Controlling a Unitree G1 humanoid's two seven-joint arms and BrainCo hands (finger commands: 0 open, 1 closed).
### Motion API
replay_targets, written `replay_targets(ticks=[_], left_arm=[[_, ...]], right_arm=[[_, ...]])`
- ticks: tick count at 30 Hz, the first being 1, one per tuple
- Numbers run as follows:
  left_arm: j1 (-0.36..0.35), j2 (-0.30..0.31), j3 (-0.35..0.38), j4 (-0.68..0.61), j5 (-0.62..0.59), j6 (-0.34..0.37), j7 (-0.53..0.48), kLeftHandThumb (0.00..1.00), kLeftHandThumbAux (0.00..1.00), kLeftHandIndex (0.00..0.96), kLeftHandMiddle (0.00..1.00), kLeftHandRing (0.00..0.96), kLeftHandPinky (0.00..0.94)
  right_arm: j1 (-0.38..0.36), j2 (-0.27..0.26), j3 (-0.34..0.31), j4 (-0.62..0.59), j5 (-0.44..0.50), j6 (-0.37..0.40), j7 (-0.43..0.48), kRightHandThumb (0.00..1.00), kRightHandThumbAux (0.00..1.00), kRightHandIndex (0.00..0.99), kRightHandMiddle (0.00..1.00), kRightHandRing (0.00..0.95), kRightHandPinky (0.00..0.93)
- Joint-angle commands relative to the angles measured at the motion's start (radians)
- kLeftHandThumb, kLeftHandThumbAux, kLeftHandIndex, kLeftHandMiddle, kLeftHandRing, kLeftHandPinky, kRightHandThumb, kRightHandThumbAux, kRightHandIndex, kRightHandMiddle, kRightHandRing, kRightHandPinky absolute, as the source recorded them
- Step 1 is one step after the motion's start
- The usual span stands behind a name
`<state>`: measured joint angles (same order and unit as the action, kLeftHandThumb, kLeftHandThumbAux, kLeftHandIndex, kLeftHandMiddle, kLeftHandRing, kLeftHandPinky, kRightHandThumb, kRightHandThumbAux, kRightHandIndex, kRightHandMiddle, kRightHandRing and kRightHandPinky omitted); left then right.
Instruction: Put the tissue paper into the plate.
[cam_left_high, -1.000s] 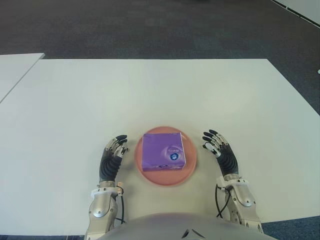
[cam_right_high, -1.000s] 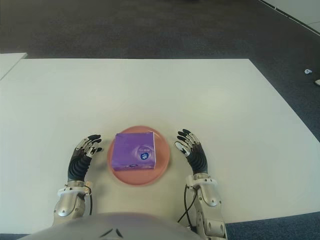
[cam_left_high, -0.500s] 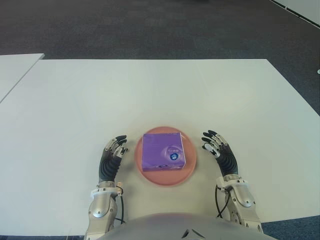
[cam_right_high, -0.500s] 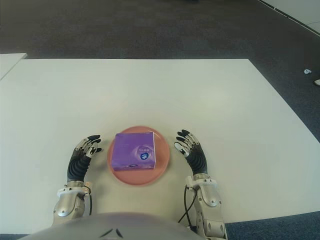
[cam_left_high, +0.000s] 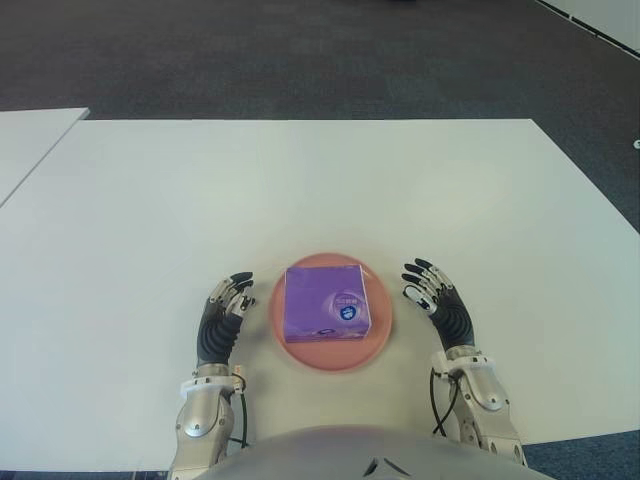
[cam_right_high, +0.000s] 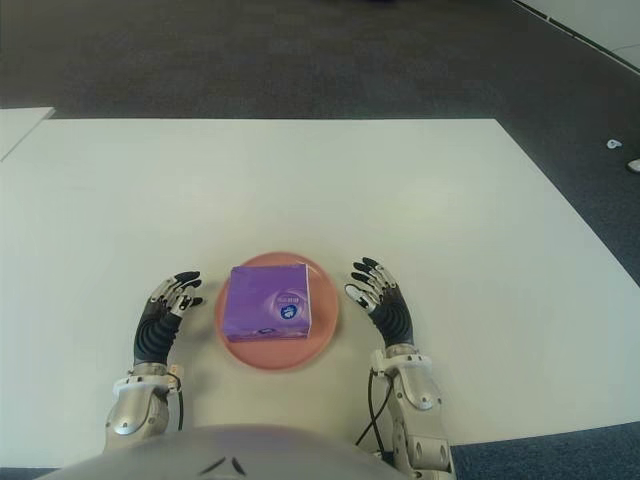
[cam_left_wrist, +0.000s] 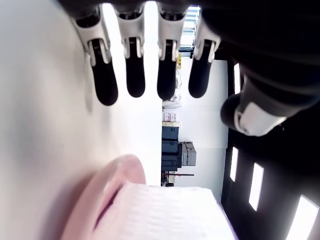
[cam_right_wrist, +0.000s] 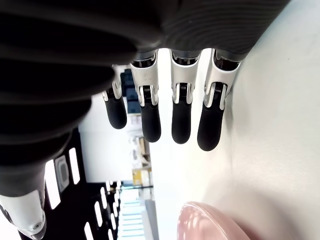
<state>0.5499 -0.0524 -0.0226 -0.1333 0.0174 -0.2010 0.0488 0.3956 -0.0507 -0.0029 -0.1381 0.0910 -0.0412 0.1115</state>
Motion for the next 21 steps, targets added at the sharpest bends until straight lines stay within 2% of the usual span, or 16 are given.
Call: replay_targets(ticks=[1, 7, 21], left_arm=[[0.027, 0.001, -0.003, 0.039, -0.008, 0.034, -0.009, 0.098, 0.550, 0.278, 0.254, 0.251, 0.281], [0.030, 0.005, -0.003, 0.033, -0.006, 0.034, -0.009, 0.101, 0.548, 0.286, 0.256, 0.255, 0.286], [0.029, 0.009, -0.004, 0.034, -0.004, 0.025, -0.012, 0.113, 0.539, 0.292, 0.261, 0.258, 0.282]], right_arm=[[0.041, -0.001, 0.015, 0.090, -0.029, 0.053, -0.009, 0.318, 0.641, 0.173, 0.253, 0.255, 0.272], [0.040, 0.003, 0.021, 0.116, -0.035, 0.017, -0.012, 0.335, 0.643, 0.177, 0.263, 0.264, 0.275], [0.038, 0.006, 0.025, 0.131, -0.035, -0.011, -0.022, 0.357, 0.653, 0.185, 0.271, 0.269, 0.282]])
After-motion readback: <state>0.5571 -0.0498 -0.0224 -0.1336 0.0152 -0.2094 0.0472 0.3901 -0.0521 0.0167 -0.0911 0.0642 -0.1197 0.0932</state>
